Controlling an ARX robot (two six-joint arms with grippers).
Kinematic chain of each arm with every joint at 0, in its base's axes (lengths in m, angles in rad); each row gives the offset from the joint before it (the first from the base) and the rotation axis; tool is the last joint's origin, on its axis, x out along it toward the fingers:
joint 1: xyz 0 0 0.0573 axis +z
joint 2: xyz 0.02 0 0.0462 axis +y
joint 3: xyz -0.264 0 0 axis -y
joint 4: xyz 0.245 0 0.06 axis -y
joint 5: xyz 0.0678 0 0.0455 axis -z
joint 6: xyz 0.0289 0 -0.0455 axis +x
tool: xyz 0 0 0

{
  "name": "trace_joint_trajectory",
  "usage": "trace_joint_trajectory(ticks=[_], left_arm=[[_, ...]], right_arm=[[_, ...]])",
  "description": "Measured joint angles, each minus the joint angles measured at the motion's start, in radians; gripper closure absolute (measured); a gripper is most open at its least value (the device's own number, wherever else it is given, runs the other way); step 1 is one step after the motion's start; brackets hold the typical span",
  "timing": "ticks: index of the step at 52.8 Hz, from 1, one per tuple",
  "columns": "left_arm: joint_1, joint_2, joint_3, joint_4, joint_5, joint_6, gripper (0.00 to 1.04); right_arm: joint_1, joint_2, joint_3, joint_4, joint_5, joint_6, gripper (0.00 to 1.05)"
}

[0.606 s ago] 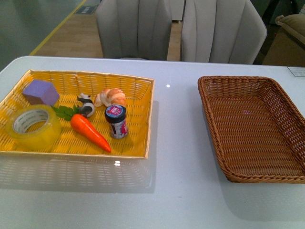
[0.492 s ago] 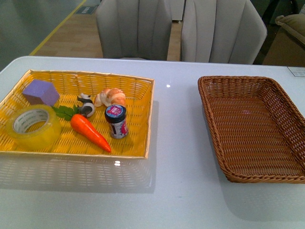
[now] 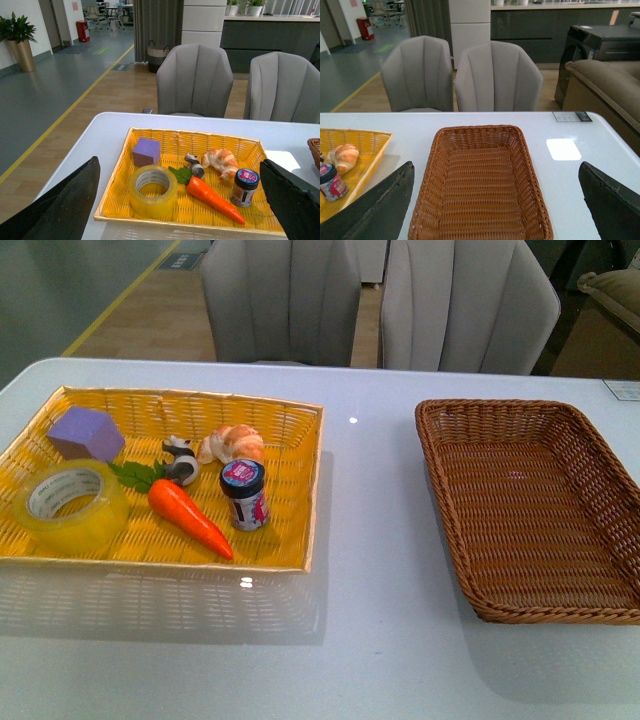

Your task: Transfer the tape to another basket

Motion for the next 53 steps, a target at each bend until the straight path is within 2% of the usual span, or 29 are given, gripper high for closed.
trace_joint_trajectory(ticks=[24,25,27,28,29,30,32,35,45,53], left_arm=[[0.000,0.000,0.000,0.000,0.000,0.000,0.09],[0.000,0.000,0.000,0.000,0.000,0.000,0.09],[0.000,0.000,0.000,0.000,0.000,0.000,0.09],[0.000,0.000,0.000,0.000,0.000,0.000,0.09],[0.000,0.000,0.000,0.000,0.001,0.000,0.09],[0.000,0.000,0.000,0.000,0.001,0.000,0.09],[0.000,0.000,0.000,0.000,0.000,0.000,0.09],[0.000,0.000,0.000,0.000,0.000,0.000,0.09],[0.000,0.000,0.000,0.000,0.000,0.000,0.09],[0.000,0.000,0.000,0.000,0.000,0.000,0.09]], right_arm=[[0.000,0.000,0.000,0.000,0.000,0.000,0.09],[-0.005,0.008,0.004,-0.011,-0.025,-0.001,0.09],[-0.046,0.058,0.037,-0.100,-0.156,-0.008,0.09],[-0.059,0.079,0.045,-0.120,-0.186,-0.009,0.09],[-0.094,0.155,0.070,-0.141,-0.271,-0.013,0.09],[-0.105,0.183,0.077,-0.140,-0.283,-0.014,0.09],[-0.137,0.292,0.103,-0.103,-0.368,-0.015,0.09],[-0.156,0.417,0.135,-0.027,-0.401,-0.018,0.09],[-0.139,0.877,0.262,0.298,-0.373,-0.096,0.09],[-0.128,1.217,0.362,0.480,-0.326,-0.167,0.09]])
